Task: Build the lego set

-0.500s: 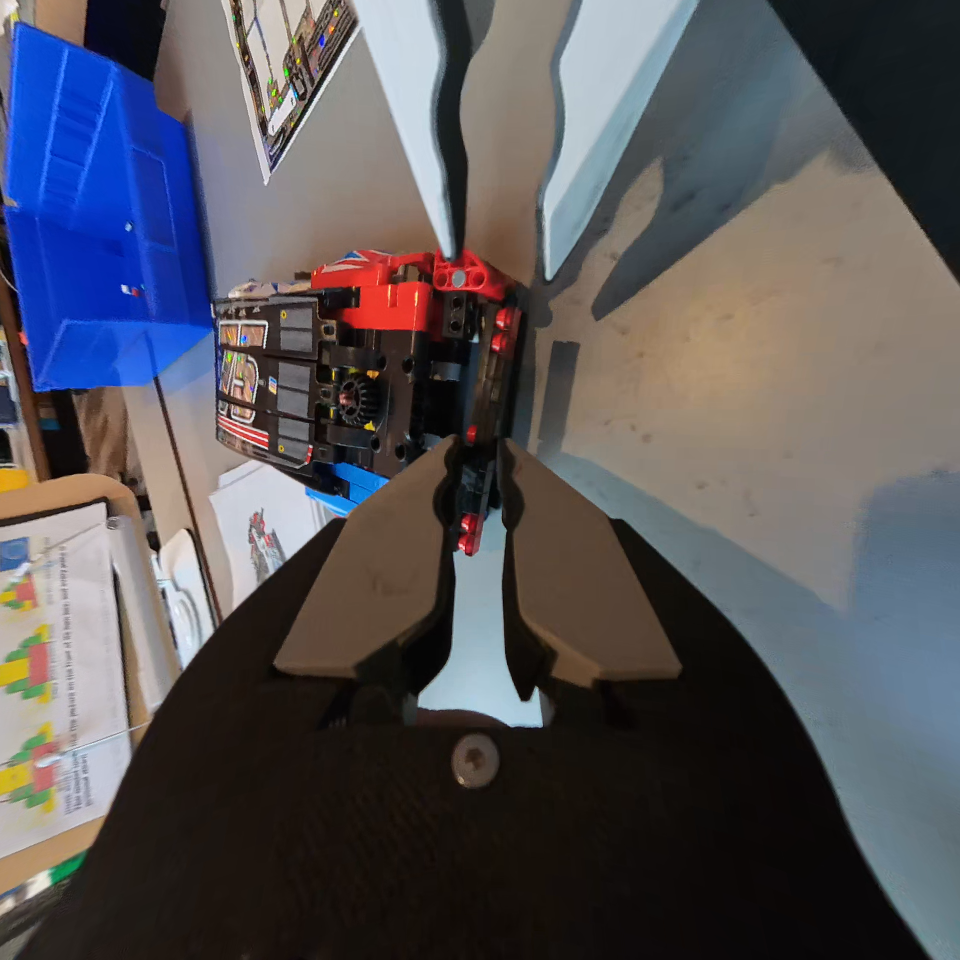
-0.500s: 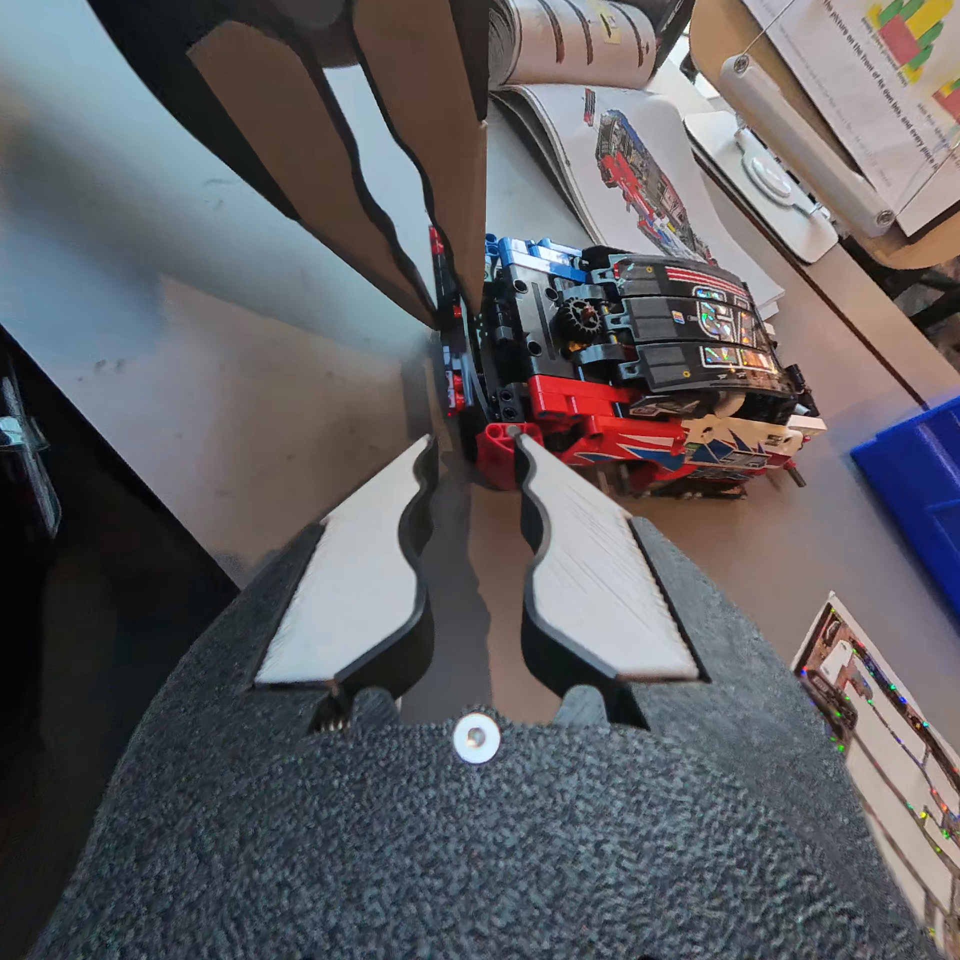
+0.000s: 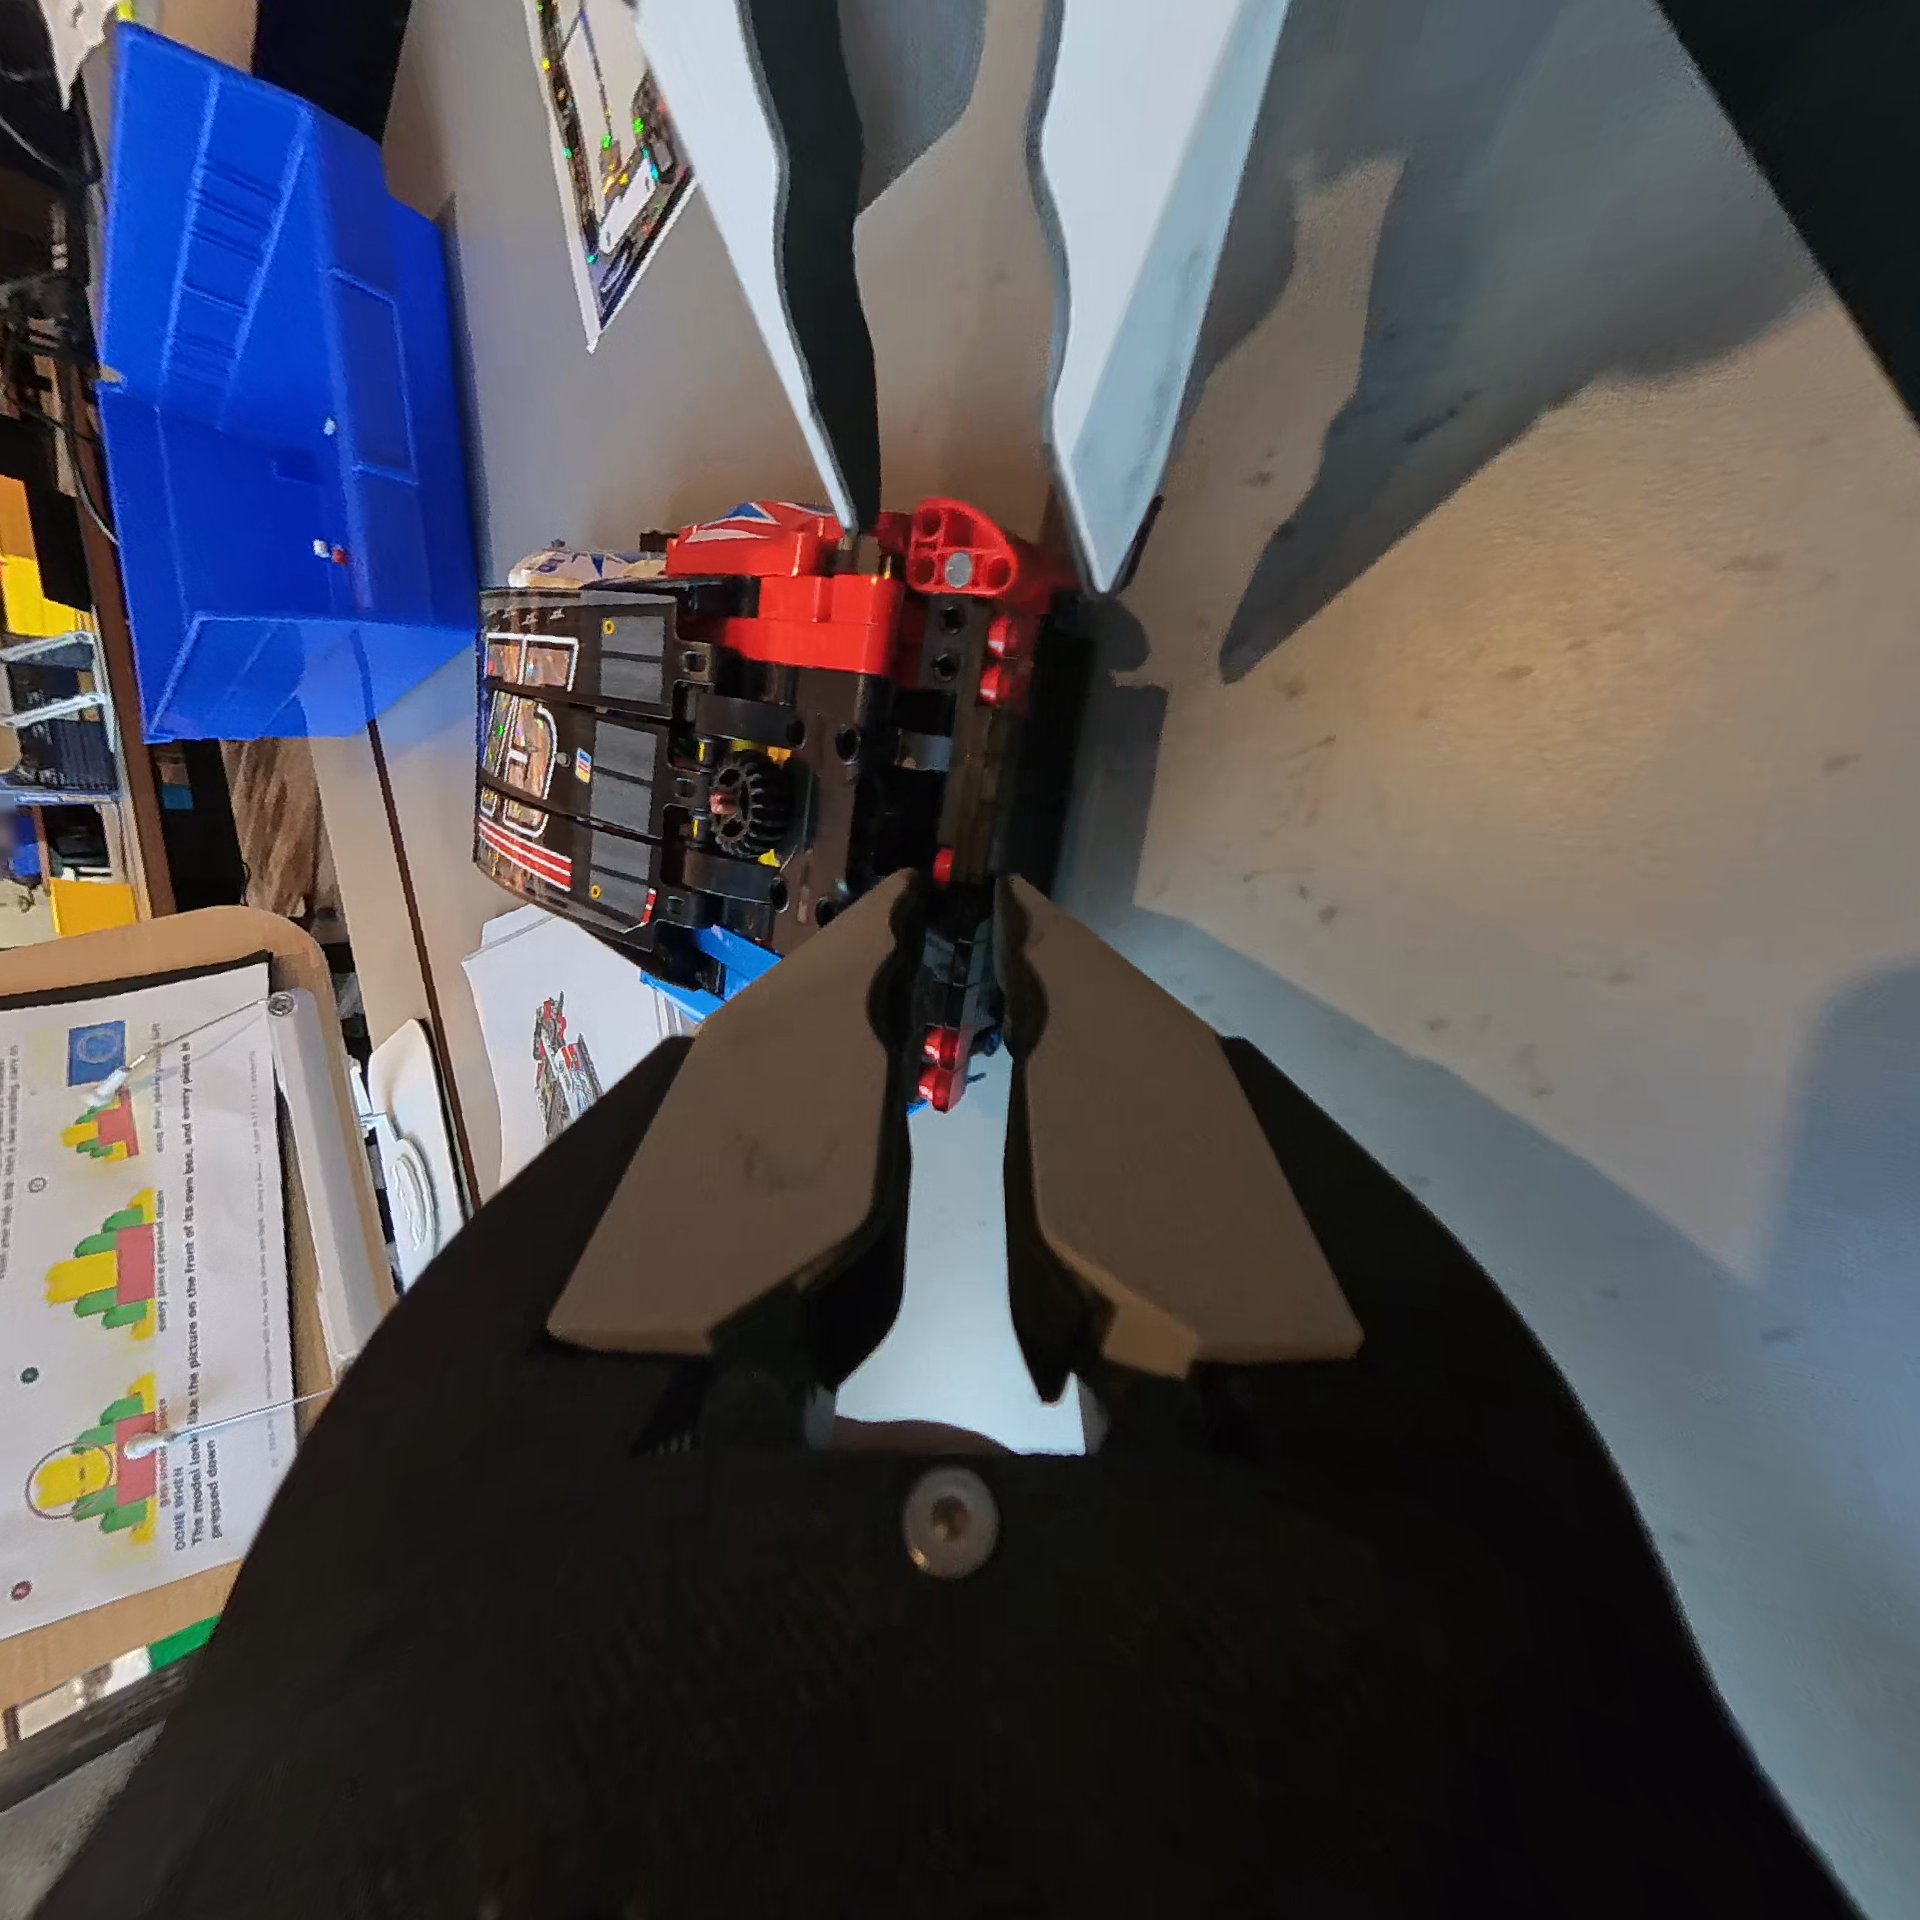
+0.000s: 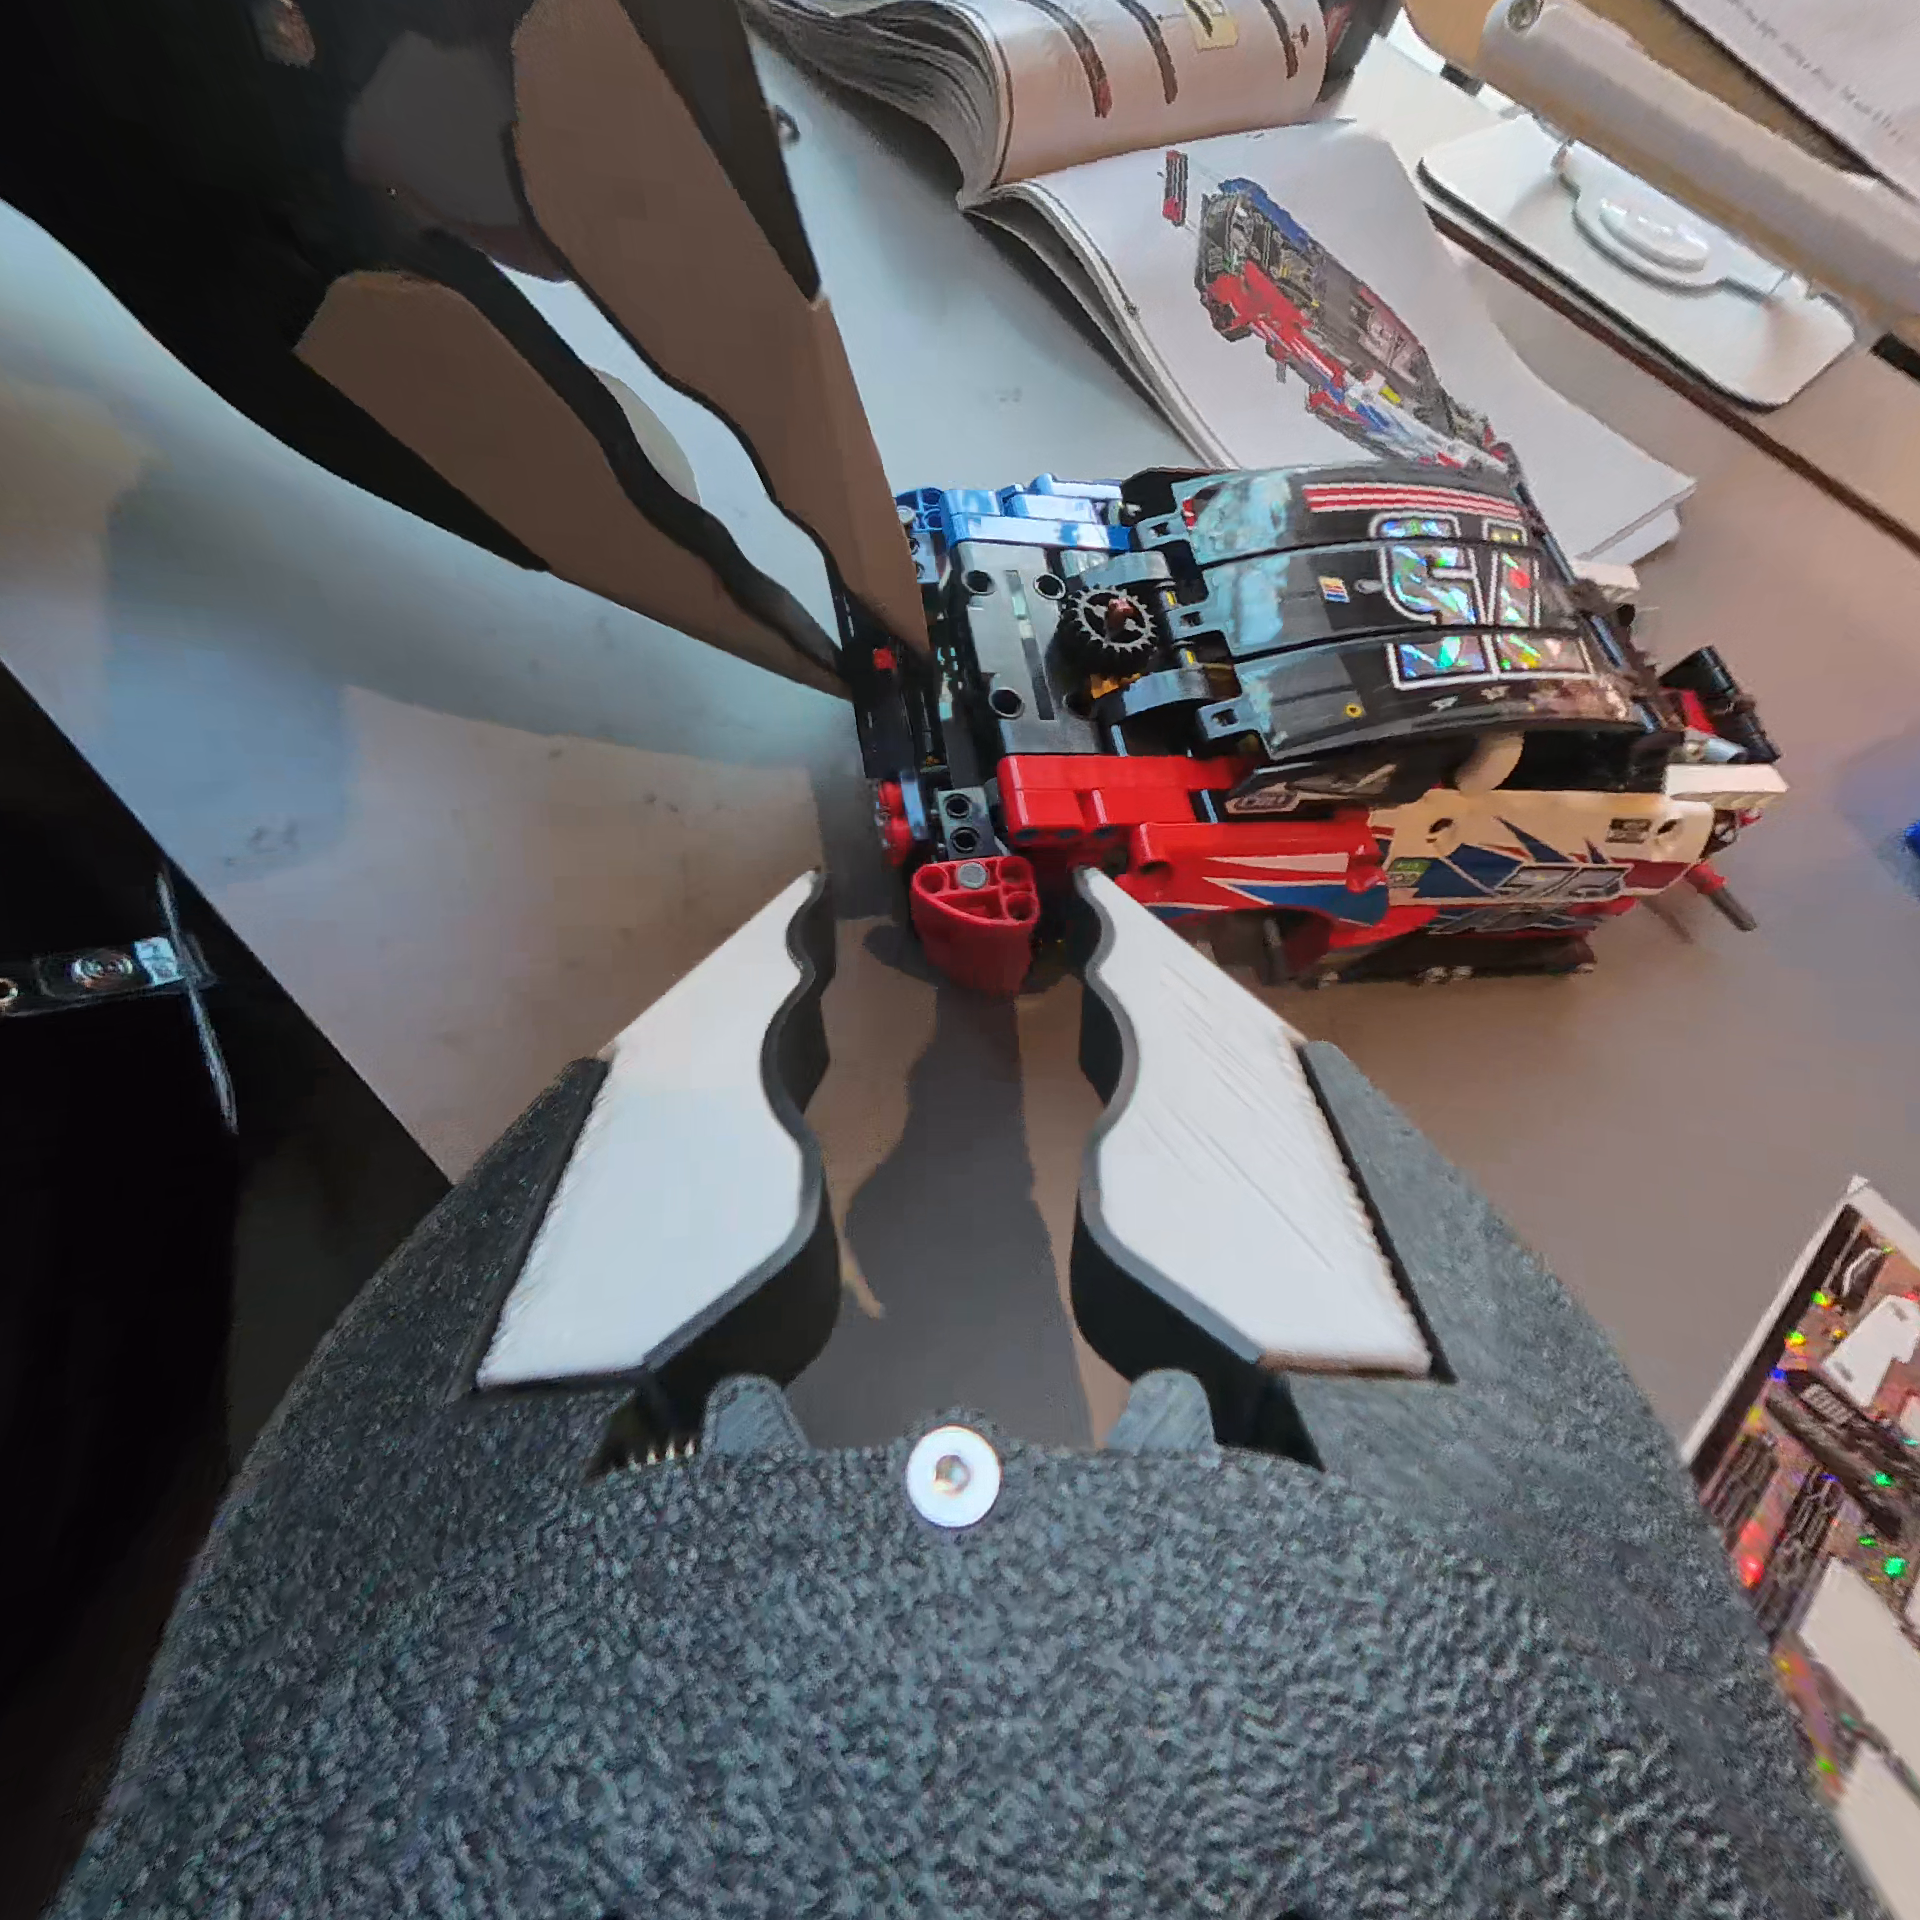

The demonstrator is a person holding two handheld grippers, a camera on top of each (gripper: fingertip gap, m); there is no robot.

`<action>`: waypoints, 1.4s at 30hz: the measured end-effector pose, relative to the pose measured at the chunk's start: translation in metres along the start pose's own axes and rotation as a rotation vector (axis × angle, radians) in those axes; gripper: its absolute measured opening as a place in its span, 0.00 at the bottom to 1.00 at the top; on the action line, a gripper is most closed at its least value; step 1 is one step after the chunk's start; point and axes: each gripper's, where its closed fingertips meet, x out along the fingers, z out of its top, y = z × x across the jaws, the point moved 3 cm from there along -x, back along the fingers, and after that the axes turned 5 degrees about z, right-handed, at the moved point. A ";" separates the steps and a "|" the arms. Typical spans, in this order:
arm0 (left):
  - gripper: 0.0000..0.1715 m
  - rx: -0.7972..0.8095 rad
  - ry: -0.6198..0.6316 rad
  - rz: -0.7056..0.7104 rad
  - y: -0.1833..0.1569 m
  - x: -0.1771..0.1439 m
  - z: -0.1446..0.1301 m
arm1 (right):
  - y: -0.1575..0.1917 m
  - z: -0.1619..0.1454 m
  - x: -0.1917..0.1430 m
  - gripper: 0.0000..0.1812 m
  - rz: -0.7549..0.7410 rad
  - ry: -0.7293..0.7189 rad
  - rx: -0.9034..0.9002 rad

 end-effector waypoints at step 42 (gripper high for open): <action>0.10 -0.062 -0.119 0.118 -0.004 0.008 0.024 | -0.008 -0.002 0.011 0.15 0.132 -0.038 0.033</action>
